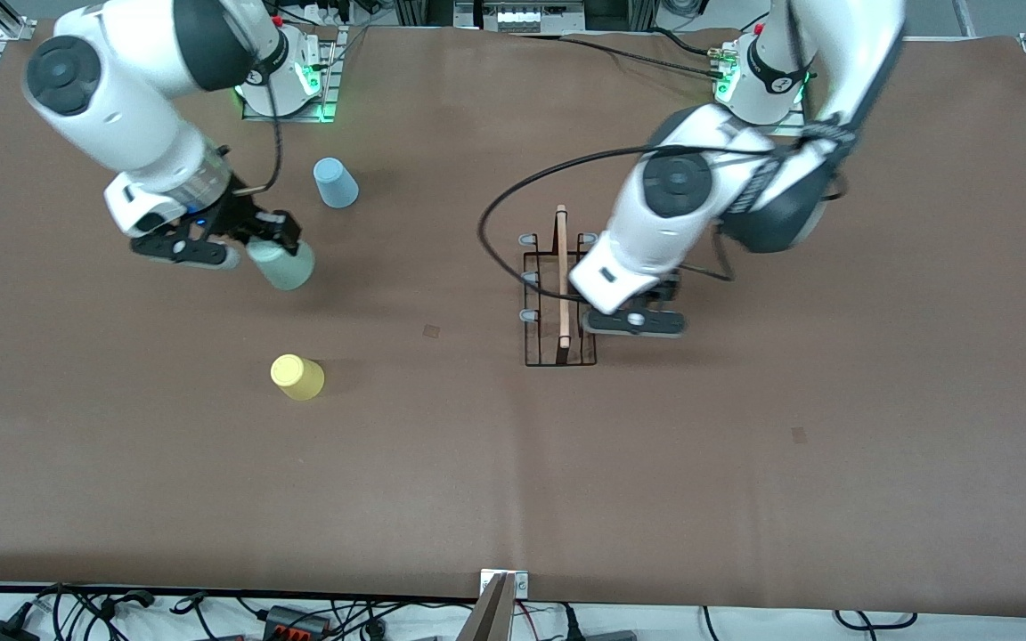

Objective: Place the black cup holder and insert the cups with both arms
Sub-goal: 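Set the rack down, release it while the right gripper lifts the teal cup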

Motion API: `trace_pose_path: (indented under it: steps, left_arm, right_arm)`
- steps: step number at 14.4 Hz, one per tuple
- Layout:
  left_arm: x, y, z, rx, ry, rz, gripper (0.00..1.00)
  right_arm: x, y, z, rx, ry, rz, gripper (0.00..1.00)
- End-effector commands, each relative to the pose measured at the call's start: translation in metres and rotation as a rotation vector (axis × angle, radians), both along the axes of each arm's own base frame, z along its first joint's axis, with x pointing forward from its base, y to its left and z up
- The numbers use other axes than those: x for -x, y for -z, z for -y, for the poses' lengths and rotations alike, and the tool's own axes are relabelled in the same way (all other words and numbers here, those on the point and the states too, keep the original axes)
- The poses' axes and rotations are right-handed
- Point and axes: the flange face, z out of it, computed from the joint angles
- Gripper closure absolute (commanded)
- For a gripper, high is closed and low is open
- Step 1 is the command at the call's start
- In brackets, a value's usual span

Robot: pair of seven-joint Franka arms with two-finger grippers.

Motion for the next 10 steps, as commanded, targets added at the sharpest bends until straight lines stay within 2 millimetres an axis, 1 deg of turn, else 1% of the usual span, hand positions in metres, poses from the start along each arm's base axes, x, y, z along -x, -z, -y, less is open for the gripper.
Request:
trace_pose_path:
  steps: [1,2,3,5,7,8,9,10]
  left_arm:
    - [-0.024,-0.03,-0.066,-0.033,0.08,-0.037,0.0]
    - [-0.032,-0.035,-0.094,-0.035,0.086,-0.046,0.0]
    - [-0.038,-0.043,-0.119,-0.036,0.076,-0.039,0.0]
    - [-0.045,-0.051,-0.164,-0.044,0.061,-0.053,0.0]
    - [-0.047,-0.061,-0.2,-0.044,0.068,-0.058,0.0]
    - [-0.049,-0.067,-0.221,-0.041,0.063,-0.063,0.0]
    - [-0.051,-0.067,-0.241,-0.035,0.072,-0.066,0.0]
    - [-0.052,-0.069,-0.252,-0.034,0.108,-0.063,0.0]
  right_arm:
    - [0.021,-0.006,-0.052,-0.011,0.08,-0.002,0.91]
    - [0.031,-0.005,-0.077,-0.02,0.102,0.008,0.92]
    - [0.039,0.0,-0.097,-0.026,0.136,0.005,0.92]
    - [0.056,0.009,-0.148,-0.046,0.209,0.004,0.92]
    - [0.075,0.019,-0.198,-0.05,0.267,0.006,0.92]
    - [0.078,0.026,-0.215,-0.03,0.291,0.017,0.92]
    - [0.08,0.032,-0.237,-0.023,0.324,0.022,0.92]
    - [0.083,0.035,-0.257,-0.029,0.347,0.019,0.92]
